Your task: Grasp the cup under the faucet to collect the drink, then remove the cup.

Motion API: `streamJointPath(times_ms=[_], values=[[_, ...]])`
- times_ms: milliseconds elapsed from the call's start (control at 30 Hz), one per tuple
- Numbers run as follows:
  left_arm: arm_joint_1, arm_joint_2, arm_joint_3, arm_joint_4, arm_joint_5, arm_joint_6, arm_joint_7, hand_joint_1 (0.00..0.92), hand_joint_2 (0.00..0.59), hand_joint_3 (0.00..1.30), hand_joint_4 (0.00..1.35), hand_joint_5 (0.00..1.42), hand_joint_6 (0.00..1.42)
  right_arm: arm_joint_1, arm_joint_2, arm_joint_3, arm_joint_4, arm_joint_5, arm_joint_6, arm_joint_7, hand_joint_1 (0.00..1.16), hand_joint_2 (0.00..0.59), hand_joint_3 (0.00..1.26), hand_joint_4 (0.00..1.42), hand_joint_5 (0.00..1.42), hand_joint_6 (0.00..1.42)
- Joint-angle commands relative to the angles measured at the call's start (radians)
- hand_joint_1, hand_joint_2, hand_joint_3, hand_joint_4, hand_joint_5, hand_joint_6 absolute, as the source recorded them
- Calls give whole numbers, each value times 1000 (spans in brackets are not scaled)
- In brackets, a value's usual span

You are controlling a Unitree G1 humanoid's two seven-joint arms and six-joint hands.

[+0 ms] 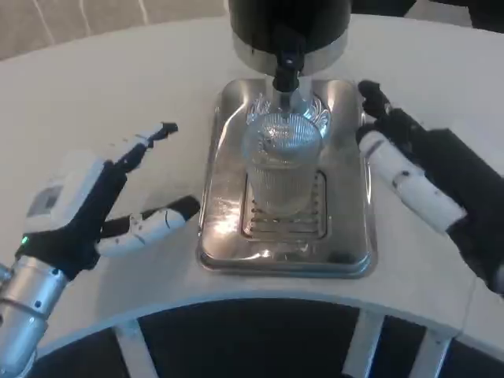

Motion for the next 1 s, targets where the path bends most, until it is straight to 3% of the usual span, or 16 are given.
streamJointPath(times_ms=[33, 267, 600, 1000], values=[[90, 56, -9, -51, 24, -53, -40, 78, 145, 172, 111, 146, 294, -66, -24, 39, 40, 69, 66, -66, 62, 576, 0, 0, 0, 0], [197, 94, -2, -114, 30, -77, -82, 32, 104, 149, 62, 102, 290, -121, -81, 70, 85, 191, 115, -149, 54, 576, 0, 0, 0, 0], [284, 117, 31, -184, 19, -90, -115, 26, 109, 137, 53, 93, 284, -213, -176, 96, 136, 354, 153, -252, 45, 573, 0, 0, 0, 0], [394, 157, 121, -320, 6, -88, -139, 26, 108, 137, 52, 91, 275, -259, -237, 124, 188, 510, 168, -369, 39, 571, 0, 0, 0, 0]])
